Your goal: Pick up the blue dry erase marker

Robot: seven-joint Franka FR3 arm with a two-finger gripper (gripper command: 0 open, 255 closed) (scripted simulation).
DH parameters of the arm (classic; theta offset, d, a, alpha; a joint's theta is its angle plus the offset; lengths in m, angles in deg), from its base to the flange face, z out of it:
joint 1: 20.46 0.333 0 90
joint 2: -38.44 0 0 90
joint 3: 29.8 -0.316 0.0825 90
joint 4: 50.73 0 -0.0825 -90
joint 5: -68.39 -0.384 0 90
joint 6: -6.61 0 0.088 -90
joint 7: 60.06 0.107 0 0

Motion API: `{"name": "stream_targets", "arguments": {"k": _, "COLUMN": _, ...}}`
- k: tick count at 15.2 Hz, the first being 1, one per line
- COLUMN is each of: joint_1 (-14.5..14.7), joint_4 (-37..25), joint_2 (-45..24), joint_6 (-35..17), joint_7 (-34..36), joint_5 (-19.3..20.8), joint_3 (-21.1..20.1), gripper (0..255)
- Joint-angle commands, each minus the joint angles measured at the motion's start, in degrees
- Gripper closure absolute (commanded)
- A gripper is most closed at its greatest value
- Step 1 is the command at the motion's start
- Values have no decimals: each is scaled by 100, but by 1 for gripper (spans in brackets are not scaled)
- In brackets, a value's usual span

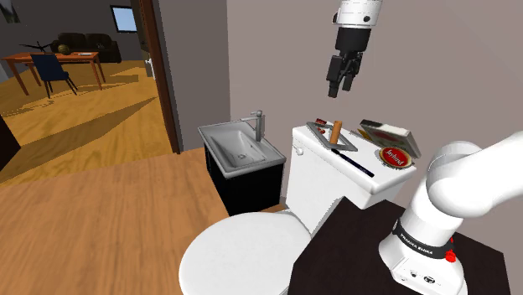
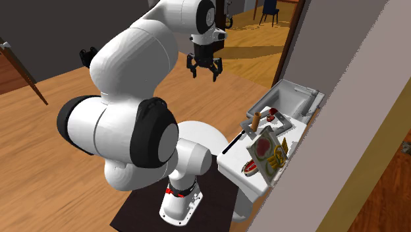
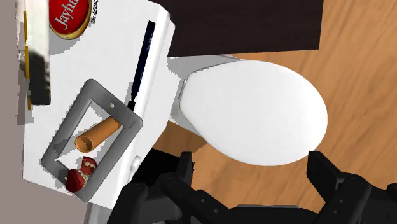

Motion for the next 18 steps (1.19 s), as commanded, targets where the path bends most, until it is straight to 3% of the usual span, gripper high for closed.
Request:
{"name": "stream_targets", "arguments": {"k": 1, "joint_1": 0, "joint_4": 0, "joint_2": 0, "joint_6": 0, "joint_7": 0, "joint_5": 0, "joint_3": 0, "gripper": 0}}
{"name": "stream_targets", "arguments": {"k": 10, "joint_1": -499, "joint_4": 1718, "joint_2": 520, "joint_6": -1170, "joint_7": -13, "joint_5": 409, "joint_3": 492, "gripper": 0}}
{"name": "stream_targets", "arguments": {"k": 18, "joint_1": -1126, "joint_4": 2980, "joint_2": 608, "joint_6": -2340, "joint_7": -48, "joint_5": 918, "joint_3": 1029, "gripper": 0}}
